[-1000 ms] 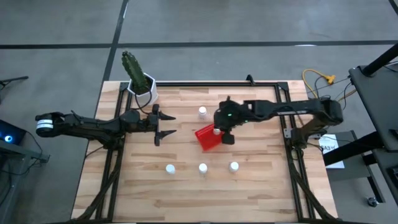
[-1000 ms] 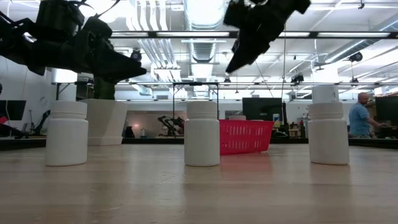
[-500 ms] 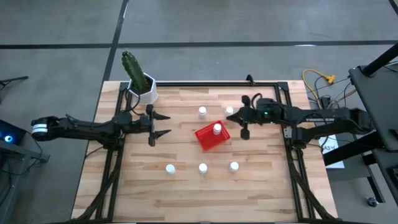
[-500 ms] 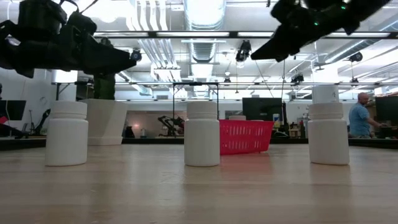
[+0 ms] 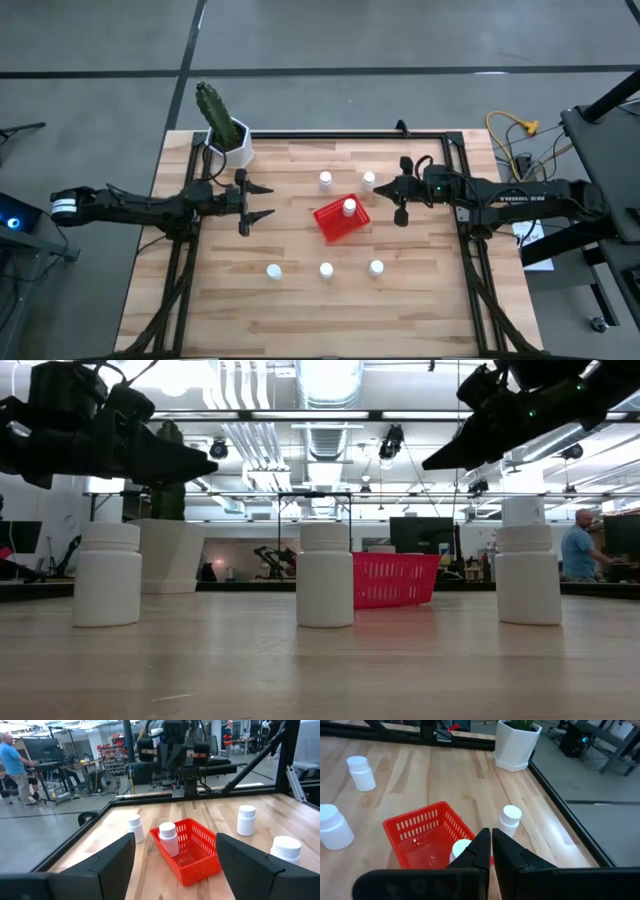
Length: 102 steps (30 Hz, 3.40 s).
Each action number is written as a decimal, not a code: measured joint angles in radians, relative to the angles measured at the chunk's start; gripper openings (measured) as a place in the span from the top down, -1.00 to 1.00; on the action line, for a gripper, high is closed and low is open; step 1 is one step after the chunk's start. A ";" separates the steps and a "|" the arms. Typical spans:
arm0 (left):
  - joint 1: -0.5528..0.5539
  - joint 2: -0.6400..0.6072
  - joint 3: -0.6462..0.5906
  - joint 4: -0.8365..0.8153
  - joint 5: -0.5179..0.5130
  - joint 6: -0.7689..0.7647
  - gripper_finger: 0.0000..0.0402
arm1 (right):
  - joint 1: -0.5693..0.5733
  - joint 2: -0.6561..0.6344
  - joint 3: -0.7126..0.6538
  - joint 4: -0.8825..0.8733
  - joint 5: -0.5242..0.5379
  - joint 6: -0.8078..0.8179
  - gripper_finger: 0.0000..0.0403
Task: Pick and place pill bottles into a basket
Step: Put the white pill bottle into the red bin
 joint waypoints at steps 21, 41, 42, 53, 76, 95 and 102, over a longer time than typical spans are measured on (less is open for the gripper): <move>0.000 0.022 -0.001 0.030 -0.029 0.002 -0.29 | 0.000 0.011 0.000 0.024 -0.001 0.062 0.88; 0.000 0.087 0.000 0.048 -0.053 0.027 -0.29 | 0.000 0.055 0.000 0.054 0.204 0.135 -0.10; 0.000 0.086 0.000 0.050 -0.053 0.030 -0.29 | 0.000 0.060 0.000 0.060 0.210 0.123 -0.14; 0.000 0.084 0.002 0.052 -0.052 0.050 -0.29 | 0.000 0.088 0.000 0.063 0.261 0.105 -0.26; 0.000 0.085 -0.002 0.053 -0.052 0.047 -0.29 | -0.009 0.089 -0.071 0.098 0.262 0.187 -0.21; 0.000 0.087 -0.004 0.049 -0.052 0.048 -0.29 | -0.108 0.089 -0.279 0.421 0.310 0.292 -0.21; 0.000 0.087 -0.004 0.049 -0.052 0.048 -0.29 | -0.107 0.089 -0.261 0.419 0.309 0.226 -0.21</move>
